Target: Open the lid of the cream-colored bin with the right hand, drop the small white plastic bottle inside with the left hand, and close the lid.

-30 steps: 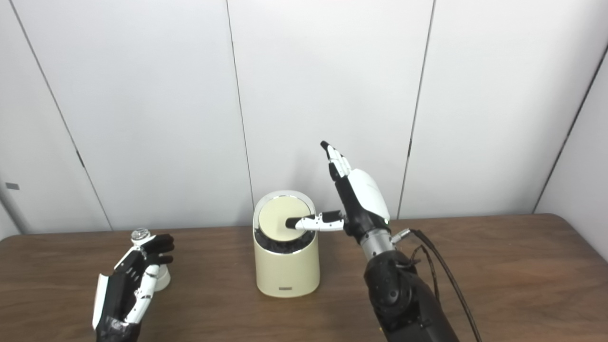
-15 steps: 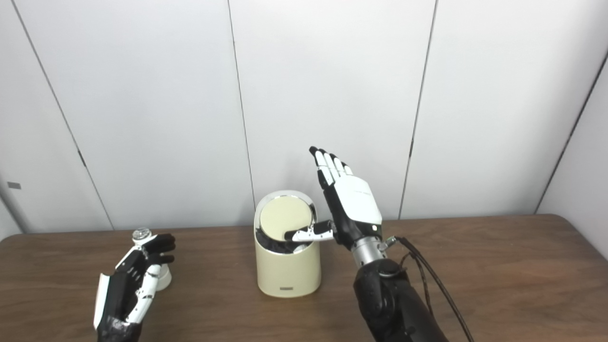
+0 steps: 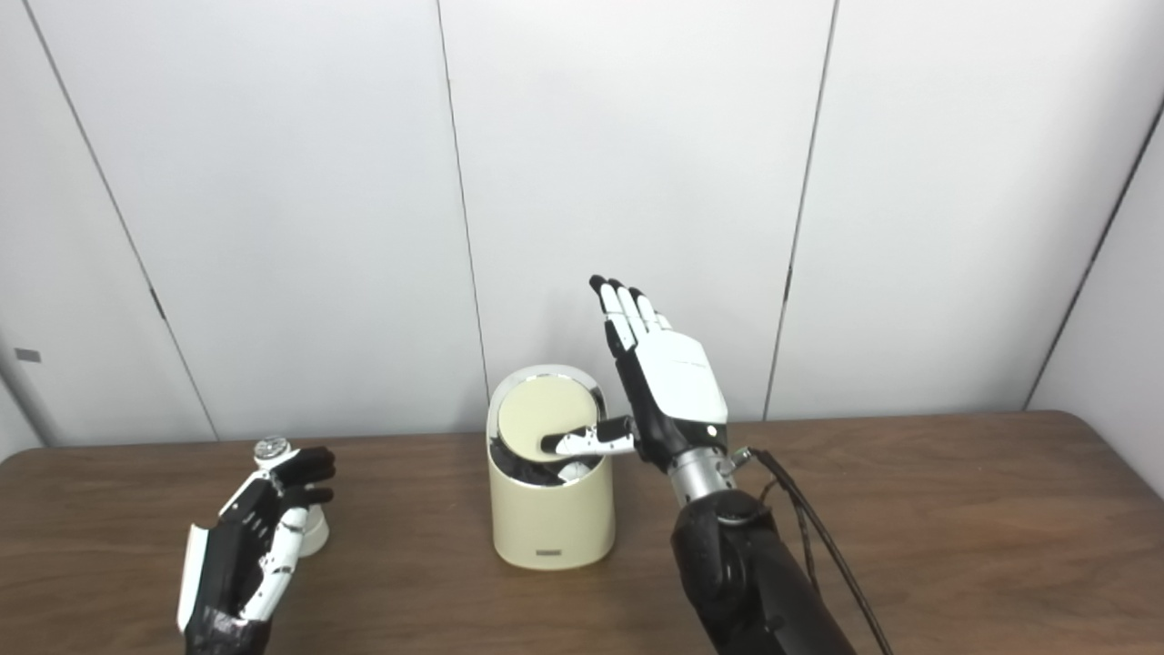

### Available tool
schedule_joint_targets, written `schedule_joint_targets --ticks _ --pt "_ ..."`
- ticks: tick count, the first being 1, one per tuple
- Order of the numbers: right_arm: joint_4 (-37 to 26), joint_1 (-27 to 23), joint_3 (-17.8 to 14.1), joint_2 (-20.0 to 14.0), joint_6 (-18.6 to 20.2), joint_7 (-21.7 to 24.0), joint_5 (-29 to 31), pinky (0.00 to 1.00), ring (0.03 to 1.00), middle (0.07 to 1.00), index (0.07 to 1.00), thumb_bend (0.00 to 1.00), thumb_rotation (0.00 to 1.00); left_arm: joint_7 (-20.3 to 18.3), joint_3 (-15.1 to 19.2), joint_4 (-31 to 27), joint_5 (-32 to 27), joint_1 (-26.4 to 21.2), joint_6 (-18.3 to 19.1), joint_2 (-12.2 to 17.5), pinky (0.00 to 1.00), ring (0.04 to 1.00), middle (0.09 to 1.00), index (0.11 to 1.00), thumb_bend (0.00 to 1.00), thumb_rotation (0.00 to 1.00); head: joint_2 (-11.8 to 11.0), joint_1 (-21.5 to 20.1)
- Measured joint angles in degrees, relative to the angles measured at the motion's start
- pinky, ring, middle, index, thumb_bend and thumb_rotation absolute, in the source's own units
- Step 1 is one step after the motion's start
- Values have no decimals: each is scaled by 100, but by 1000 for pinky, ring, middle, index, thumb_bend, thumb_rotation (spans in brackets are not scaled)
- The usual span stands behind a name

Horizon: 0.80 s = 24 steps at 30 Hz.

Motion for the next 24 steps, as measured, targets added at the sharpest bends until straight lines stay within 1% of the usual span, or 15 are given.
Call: schedule_joint_targets --ticks 8,11,13,19,24 --pt "164 -179 28 -3 0 -5 -24 1000 1000 1000 1000 898 379 -16 9 -158 -76 8 -1 -69 683 748 746 724 205 546 9 18" --pt "212 -179 50 -3 1 -5 -51 1000 1000 1000 1000 901 385 -18 11 -158 -94 9 -1 -80 680 751 749 723 215 568 9 9" --pt "211 -179 58 -3 2 -3 -54 1000 1000 1000 1000 915 373 -24 11 -159 -99 9 -1 -80 679 749 749 723 214 557 17 18" --pt "210 -179 126 -3 10 30 -117 1000 1000 1000 1000 976 295 -27 11 -171 -100 17 -1 -81 679 750 748 721 201 552 35 18" --pt "212 -187 140 -3 32 69 -139 1000 1000 1000 1000 986 262 -41 12 -183 -104 17 -1 -84 679 752 750 722 214 571 70 26"
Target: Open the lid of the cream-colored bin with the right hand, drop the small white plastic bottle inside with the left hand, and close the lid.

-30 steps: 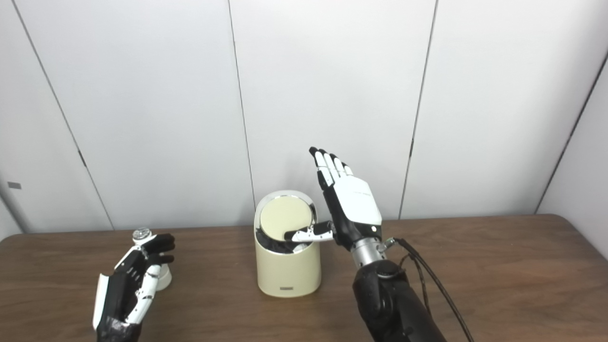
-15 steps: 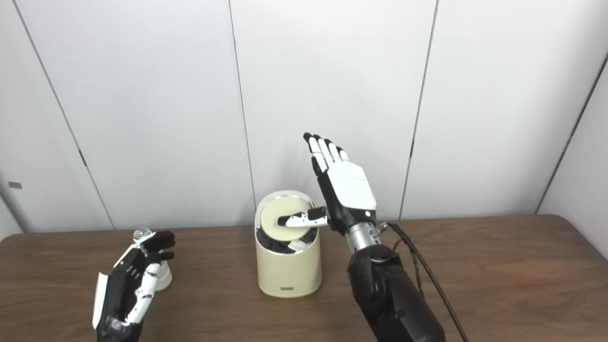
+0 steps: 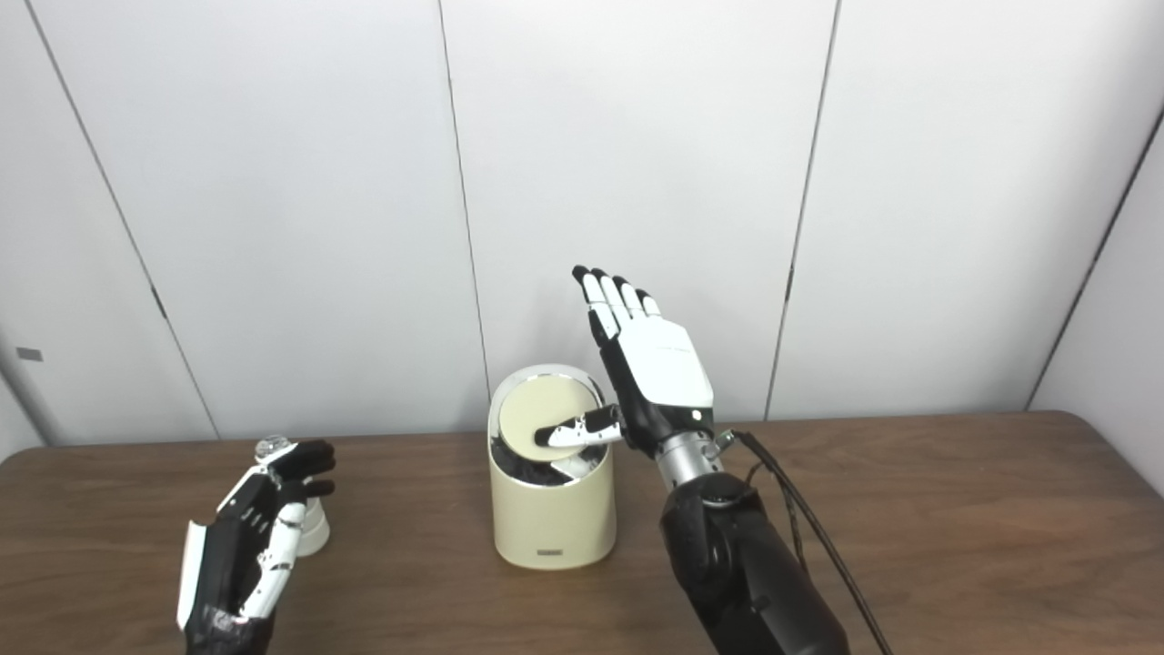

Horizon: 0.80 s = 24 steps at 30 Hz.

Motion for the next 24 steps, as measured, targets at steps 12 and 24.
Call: schedule_joint_targets --ticks 12,24 --pt "17 -128 156 -23 50 16 -131 988 1000 1000 1000 997 102 -9 22 -89 15 11 0 -53 677 752 751 724 211 594 18 0" --pt "-55 99 -235 3 -36 212 601 987 1000 1000 1000 806 701 -24 38 -88 -32 10 0 -56 690 754 752 727 212 554 -9 0"
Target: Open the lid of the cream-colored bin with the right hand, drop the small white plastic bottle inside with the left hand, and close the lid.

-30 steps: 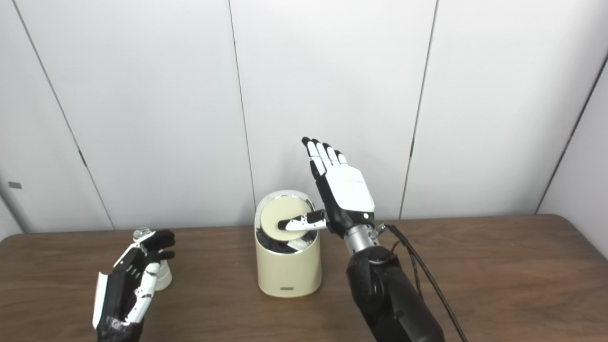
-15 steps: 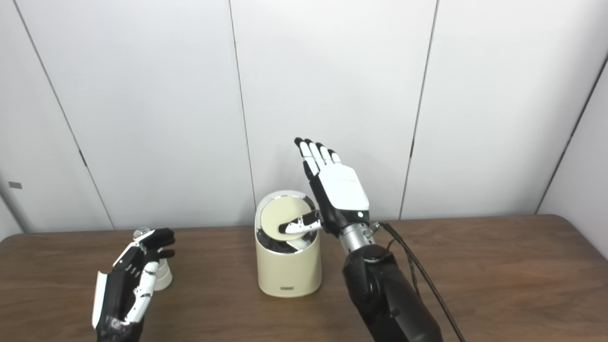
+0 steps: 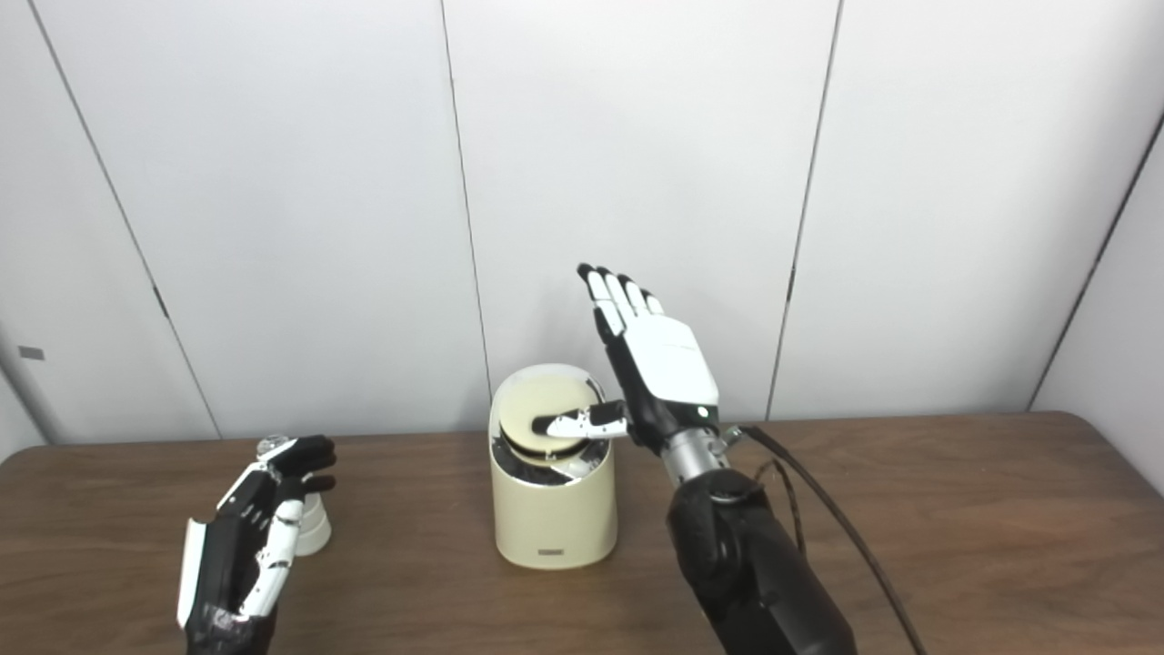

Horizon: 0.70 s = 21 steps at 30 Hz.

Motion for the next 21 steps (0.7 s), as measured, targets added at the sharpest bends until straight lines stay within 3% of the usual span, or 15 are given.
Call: schedule_joint_targets --ticks 2,7,19,21 --pt "-106 92 -212 82 8 236 508 984 1000 1000 1000 812 774 4 7 0 8 0 0 0 681 751 751 727 211 565 -9 0" --pt "-408 118 -581 229 4 650 1575 948 1000 1000 1000 839 841 1 1 2 9 -1 0 -4 682 751 751 728 217 571 -9 -9" --pt "-780 325 -741 206 16 822 1995 891 984 1000 1000 850 977 2 9 2 7 0 0 -18 682 745 746 724 210 530 9 35" --pt "-789 422 -751 203 -23 820 2040 915 994 1000 1000 811 988 5 9 2 11 0 0 -18 684 747 746 720 220 547 0 26"
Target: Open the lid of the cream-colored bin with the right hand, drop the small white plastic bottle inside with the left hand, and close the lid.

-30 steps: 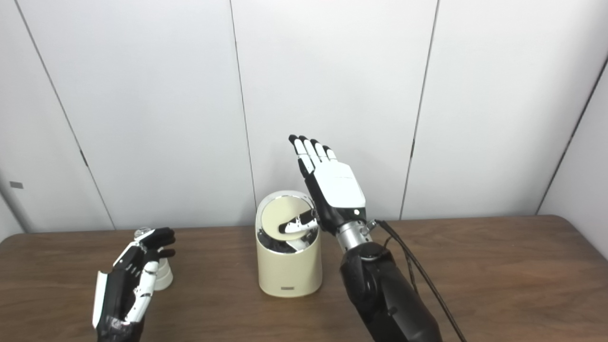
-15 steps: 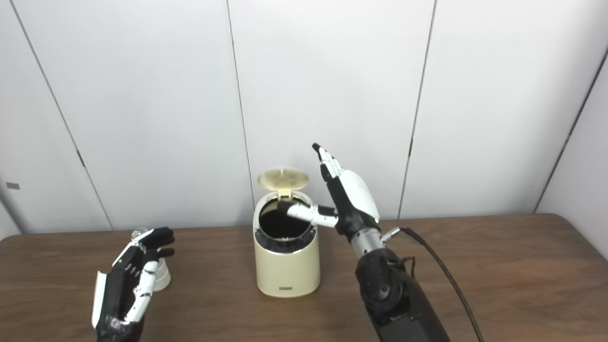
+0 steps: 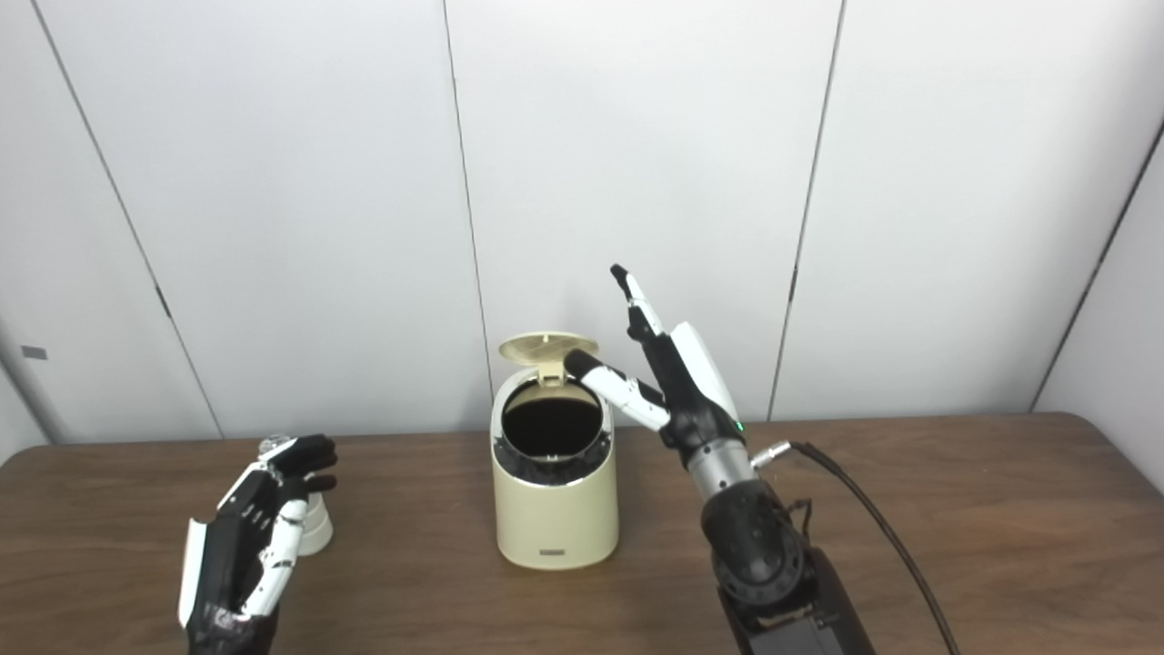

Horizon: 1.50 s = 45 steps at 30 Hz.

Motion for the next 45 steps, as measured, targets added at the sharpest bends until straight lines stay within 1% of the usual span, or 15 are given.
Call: schedule_joint_targets --ticks 3,4,6,8,11,12,14,18,23,26,29,34,39,44,45 --pt "-98 145 -47 -12 -275 -18 112 934 1000 1000 1000 779 999 1 0 0 13 0 0 1 684 748 747 718 219 553 0 0" --pt "-161 196 -79 -7 -370 -37 150 928 996 1000 995 731 1000 2 1 0 14 0 0 2 686 749 748 720 217 553 0 0" --pt "-239 292 -206 27 -648 -171 269 888 966 979 961 495 1000 -1 4 0 9 0 0 3 688 751 750 724 216 552 -9 9" --pt "-277 398 -381 83 -1034 -358 443 795 906 920 893 270 985 -5 3 0 3 0 0 3 687 751 748 718 215 548 -18 0" --pt "-277 553 -588 159 -1700 -577 709 751 860 876 839 171 944 -5 3 0 5 0 0 9 686 750 747 714 217 545 -18 -18" --pt "-276 612 -644 179 -1896 -604 814 778 855 861 825 139 915 -5 1 0 9 0 0 10 687 750 747 715 220 553 -18 -18" --pt "-276 717 -726 192 -2134 -622 946 823 862 853 809 132 894 -5 0 0 11 0 0 10 683 749 747 718 217 557 -18 -18" --pt "-264 955 -889 191 -2360 -682 1069 828 876 862 817 166 881 -8 2 4 6 0 0 28 684 751 749 722 220 545 -26 -9" --pt "-11 1233 -1001 144 -2889 -685 1350 819 886 876 821 245 882 -28 5 19 -3 0 0 50 687 749 745 719 229 558 -53 -9" --pt "198 1369 -1028 40 -3045 -677 1491 838 888 874 826 237 855 -45 8 29 -4 0 0 63 690 751 747 718 229 570 -62 9" --pt "276 1550 -1060 -38 -3068 -768 1444 820 880 870 831 223 843 -113 36 87 -50 0 0 101 692 752 750 726 228 561 -79 -17" --pt "464 1846 -994 -90 -3107 -901 1447 830 879 877 832 226 745 -159 81 125 -103 2 0 114 694 755 753 731 222 582 -132 -18" --pt "641 1925 -872 -162 -3104 -1071 1444 823 878 878 834 237 762 -184 134 124 -117 32 0 115 684 746 747 722 211 565 -149 35" --pt "644 1896 -740 -213 -3104 -1219 1376 831 885 877 827 234 737 -246 220 -194 -375 42 14 114 675 724 747 733 283 618 -176 114" --pt "649 1893 -731 -222 -3104 -1244 1369 833 888 879 828 228 731 -260 246 -340 -460 38 29 132 664 718 750 742 343 591 -176 149"
